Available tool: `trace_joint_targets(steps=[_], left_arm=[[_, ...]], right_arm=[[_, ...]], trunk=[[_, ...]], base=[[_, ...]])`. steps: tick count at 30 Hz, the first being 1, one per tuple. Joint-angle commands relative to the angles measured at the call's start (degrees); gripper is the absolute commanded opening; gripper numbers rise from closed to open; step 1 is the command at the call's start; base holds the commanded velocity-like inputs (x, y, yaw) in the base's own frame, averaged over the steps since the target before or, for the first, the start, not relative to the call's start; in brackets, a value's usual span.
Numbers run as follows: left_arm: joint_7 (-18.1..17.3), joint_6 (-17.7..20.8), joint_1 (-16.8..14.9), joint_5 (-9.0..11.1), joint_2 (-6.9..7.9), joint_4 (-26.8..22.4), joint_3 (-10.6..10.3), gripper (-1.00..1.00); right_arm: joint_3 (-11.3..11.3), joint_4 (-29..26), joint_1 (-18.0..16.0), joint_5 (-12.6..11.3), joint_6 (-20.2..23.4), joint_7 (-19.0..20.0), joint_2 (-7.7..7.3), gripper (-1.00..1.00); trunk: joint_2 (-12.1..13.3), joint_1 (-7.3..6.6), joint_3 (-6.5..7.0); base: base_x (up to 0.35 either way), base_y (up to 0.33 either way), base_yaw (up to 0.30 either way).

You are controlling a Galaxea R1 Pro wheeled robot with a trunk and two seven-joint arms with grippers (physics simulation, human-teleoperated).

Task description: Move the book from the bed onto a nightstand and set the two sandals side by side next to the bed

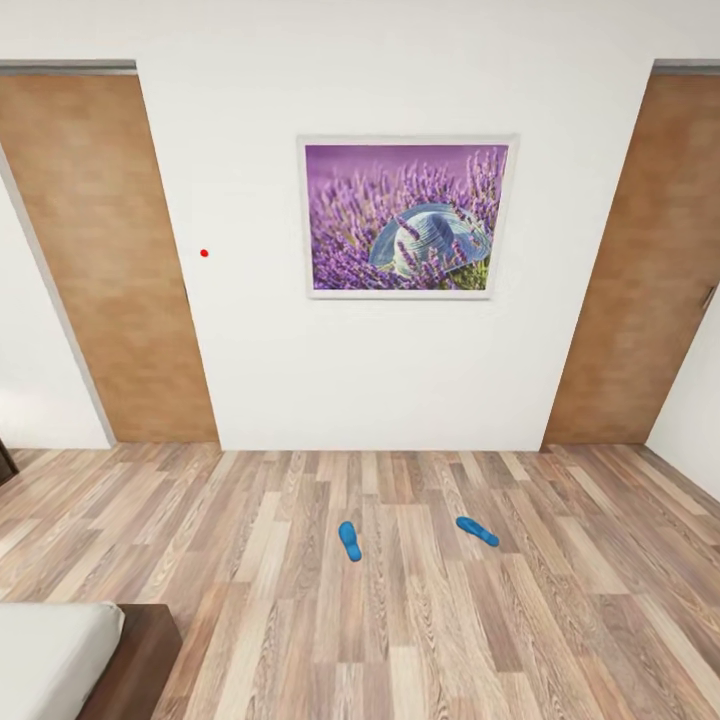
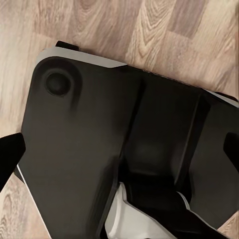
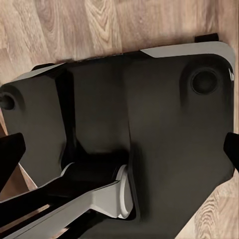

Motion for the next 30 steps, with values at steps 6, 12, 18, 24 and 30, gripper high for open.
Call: trace_joint_targets(steps=[6,12,18,24,30], left_arm=[[-0.2,-0.2,0.0,0.6,-0.03,0.1,-0.5,1.0],[-0.2,-0.2,0.0,0.6,-0.12,-0.1,-0.6,1.0],[-0.2,-0.2,0.0,0.5,-0.26,-0.7,-0.6,1.0],[-0.2,-0.2,0.0,0.5,-0.23,-0.8,-0.6,1.0],[-0.2,-0.2,0.0,0.5,-0.14,-0.8,-0.6,1.0]], right_arm=[[-0.6,0.1,-0.1,0.5,0.1,0.1,-0.04,1.0],[-0.6,0.1,-0.1,0.4,0.1,0.1,-0.12,1.0],[-0.6,0.1,-0.1,0.4,0.1,0.1,-0.11,1.0],[-0.6,0.1,-0.1,0.4,0.1,0.1,-0.08,1.0],[-0.5,0.1,-0.1,0.5,0.1,0.1,-0.04,1.0]], trunk=[[-0.1,0.04,-0.05],[-0.1,0.04,-0.05],[-0.1,0.04,-0.05],[-0.1,0.04,-0.05],[-0.1,0.04,-0.05]], base=[[0.155,-0.08,0.0],[0.155,-0.081,0.0],[0.155,-0.081,0.0],[0.155,-0.082,0.0],[0.154,-0.083,0.0]])
